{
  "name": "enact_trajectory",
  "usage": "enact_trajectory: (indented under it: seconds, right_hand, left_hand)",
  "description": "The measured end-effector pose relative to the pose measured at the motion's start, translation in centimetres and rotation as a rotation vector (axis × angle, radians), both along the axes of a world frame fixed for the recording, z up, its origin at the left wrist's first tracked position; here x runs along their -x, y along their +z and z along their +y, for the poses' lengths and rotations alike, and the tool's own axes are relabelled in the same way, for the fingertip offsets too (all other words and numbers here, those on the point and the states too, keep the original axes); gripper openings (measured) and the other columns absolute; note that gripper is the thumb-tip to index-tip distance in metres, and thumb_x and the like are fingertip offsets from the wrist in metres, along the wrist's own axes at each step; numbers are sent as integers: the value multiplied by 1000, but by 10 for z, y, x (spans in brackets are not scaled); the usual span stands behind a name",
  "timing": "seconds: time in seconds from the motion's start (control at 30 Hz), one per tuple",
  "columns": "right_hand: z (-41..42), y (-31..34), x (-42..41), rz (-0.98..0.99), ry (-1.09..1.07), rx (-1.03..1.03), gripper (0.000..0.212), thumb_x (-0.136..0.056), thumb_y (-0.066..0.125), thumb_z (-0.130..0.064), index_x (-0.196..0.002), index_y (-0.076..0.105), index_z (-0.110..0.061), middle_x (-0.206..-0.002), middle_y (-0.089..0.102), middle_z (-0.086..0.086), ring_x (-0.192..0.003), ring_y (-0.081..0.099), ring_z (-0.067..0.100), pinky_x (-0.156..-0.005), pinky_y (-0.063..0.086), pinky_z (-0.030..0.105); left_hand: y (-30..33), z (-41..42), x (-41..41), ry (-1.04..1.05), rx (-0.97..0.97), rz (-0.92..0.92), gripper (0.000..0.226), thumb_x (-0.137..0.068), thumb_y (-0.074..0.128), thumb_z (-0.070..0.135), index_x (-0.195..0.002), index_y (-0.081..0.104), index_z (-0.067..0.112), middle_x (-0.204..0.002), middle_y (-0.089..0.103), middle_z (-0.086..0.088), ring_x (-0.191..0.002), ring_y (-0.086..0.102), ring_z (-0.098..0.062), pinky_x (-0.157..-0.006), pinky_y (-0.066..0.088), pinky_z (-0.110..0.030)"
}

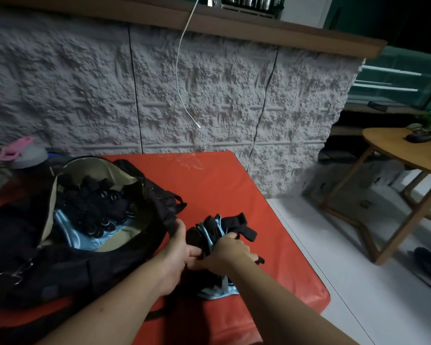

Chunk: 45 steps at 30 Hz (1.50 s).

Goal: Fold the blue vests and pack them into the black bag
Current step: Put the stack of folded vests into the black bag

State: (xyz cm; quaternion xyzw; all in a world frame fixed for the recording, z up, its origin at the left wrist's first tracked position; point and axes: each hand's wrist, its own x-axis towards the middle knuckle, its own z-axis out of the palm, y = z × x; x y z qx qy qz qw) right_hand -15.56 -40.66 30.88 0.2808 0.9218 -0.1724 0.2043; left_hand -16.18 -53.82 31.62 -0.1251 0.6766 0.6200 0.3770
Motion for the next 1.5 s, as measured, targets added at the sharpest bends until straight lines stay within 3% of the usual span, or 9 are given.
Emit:
enact_trajectory:
  seconds: [0.17,0.3,0.4,0.53,0.73,0.9,1.23,1.33,1.5]
  right_hand:
    - [-14,-16,1,87,-25,-166,116,-67,71,-69,-151,24,-5,-146,49,13,-135,44,35,-110,29,60]
    - [-13,-15,-1,215,-40,-180,66,-79,67,-47,-128,41,-12,-128,60,9,-121,56,31,-100,40,47]
    - [-6,-13,-4,301,-44,-145,47,-79,63,-39,-115,43,-18,-118,64,4,-112,61,28,-93,41,44]
    - [-1,-9,-12,404,-48,-89,38,-74,59,-32,-105,41,-19,-105,67,3,-103,65,30,-90,48,43]
    - [-2,6,-24,485,-51,-58,33,-70,59,-28,-95,40,-17,-79,56,-1,-88,65,32,-84,53,43]
    - [-20,48,-16,599,3,-96,44,-71,70,-44,-94,42,-19,-79,57,-3,-86,67,32,-75,52,38]
    - [-135,122,29,691,286,-14,54,-71,77,-47,-103,43,-19,-100,67,4,-99,67,33,-70,42,35]
    - [-174,112,45,650,317,55,52,-73,76,-44,-107,44,-19,-97,63,3,-97,66,33,-72,45,37]
    - [-224,66,66,549,359,53,47,-77,70,-35,-110,40,-19,-115,64,8,-113,61,34,-91,46,43]
  left_hand:
    - [6,5,-6,-51,109,131,94,-93,11,78,-128,64,9,-115,61,-5,-98,54,-16,-93,32,-33]
    - [4,1,-13,-110,137,189,86,-98,13,72,-138,60,12,-140,56,-2,-137,45,-20,-102,31,-33]
    - [0,-12,-16,-104,231,452,53,-103,32,60,-106,74,28,-121,70,1,-114,63,-18,-106,47,-38]
    - [3,-58,-23,8,451,808,22,-96,56,21,-89,70,37,-89,71,11,-67,65,-2,-68,56,-27]
    - [8,-146,-16,-141,1226,1093,45,-88,52,16,-130,63,30,-126,63,15,-131,45,-12,-119,21,-41]
    - [7,-184,-15,-284,1553,840,53,-104,24,40,-156,27,27,-143,52,10,-148,27,-22,-103,-19,-78]
    - [15,-209,-4,-269,1263,828,39,-104,30,44,-121,60,27,-120,49,8,-130,34,-19,-114,-1,-74]
    - [9,-219,-4,-228,1184,1015,31,-94,34,34,-105,63,30,-107,51,3,-113,45,-25,-107,30,-72]
    - [-3,-230,-2,-110,1096,1082,32,-86,43,28,-98,70,16,-111,55,-5,-109,48,-26,-100,46,-40]
